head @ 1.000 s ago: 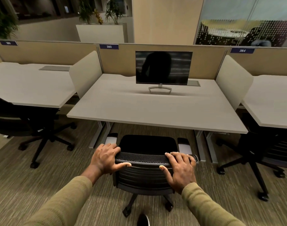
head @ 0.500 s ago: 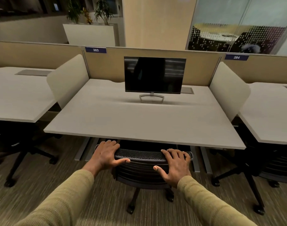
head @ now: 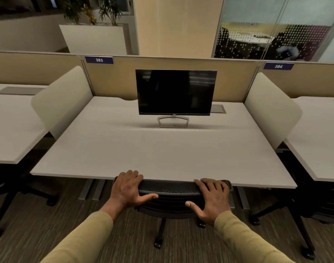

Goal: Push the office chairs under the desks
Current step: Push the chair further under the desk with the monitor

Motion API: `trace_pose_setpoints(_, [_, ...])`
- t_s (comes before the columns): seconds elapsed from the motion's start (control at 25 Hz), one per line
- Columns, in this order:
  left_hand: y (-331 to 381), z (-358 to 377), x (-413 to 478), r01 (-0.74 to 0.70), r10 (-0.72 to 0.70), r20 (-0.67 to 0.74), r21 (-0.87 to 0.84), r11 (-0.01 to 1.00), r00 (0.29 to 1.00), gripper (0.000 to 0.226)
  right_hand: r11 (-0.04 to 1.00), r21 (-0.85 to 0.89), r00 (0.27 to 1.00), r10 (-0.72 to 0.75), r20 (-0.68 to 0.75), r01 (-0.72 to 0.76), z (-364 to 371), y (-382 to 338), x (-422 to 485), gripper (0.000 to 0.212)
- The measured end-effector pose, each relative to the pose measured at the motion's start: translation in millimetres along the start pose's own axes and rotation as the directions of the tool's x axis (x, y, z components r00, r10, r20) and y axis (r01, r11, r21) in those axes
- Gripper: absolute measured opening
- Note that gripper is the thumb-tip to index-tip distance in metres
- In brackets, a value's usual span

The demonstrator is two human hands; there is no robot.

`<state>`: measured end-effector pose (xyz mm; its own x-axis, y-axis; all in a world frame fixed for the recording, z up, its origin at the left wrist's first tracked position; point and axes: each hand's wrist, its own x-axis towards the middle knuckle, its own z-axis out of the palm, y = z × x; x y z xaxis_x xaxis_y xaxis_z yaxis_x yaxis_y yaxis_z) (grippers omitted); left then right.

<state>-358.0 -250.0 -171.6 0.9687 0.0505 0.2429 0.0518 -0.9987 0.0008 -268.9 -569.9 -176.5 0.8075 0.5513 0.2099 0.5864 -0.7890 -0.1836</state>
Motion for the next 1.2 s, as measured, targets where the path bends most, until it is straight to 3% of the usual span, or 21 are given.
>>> trace_pose_setpoints(0.2, [3,-6,5,0.007,-0.006,0.046,-0.013,1.000,0.999,0.082,0.999,0.036,1.000,0.015,-0.014,-0.014,-4,3,2,0.081])
trace_pose_setpoints(0.36, [17,-18,17,0.028,0.002,0.172,-0.171,0.985,0.985,0.084,0.998,0.061,0.997,-0.038,0.073,0.034,-18,20,0,0.089])
trace_pose_setpoints(0.48, [61,-26,35,-0.012,0.052,0.164,-0.239,0.971,0.985,0.084,0.995,0.077,0.993,-0.066,0.098,0.059,-38,40,-4,0.096])
trace_pose_setpoints(0.72, [216,-28,89,-0.128,0.160,0.100,-0.271,0.954,0.982,0.079,0.997,0.077,0.995,-0.027,0.100,0.019,-94,127,-40,0.095])
trace_pose_setpoints(0.84, [313,-28,106,-0.170,0.197,0.057,-0.314,0.934,0.979,0.077,0.999,0.038,0.996,-0.002,0.085,-0.001,-128,194,-76,0.086])
trace_pose_setpoints(1.0, [439,-28,126,-0.250,0.276,0.029,-0.343,0.905,0.961,0.081,0.999,-0.040,0.998,0.024,0.051,-0.022,-172,286,-123,0.094])
trace_pose_setpoints(1.2, [556,-30,152,-0.344,0.372,0.007,-0.367,0.864,0.928,0.084,0.995,-0.057,0.996,0.085,0.021,-0.084,-212,383,-161,0.086])
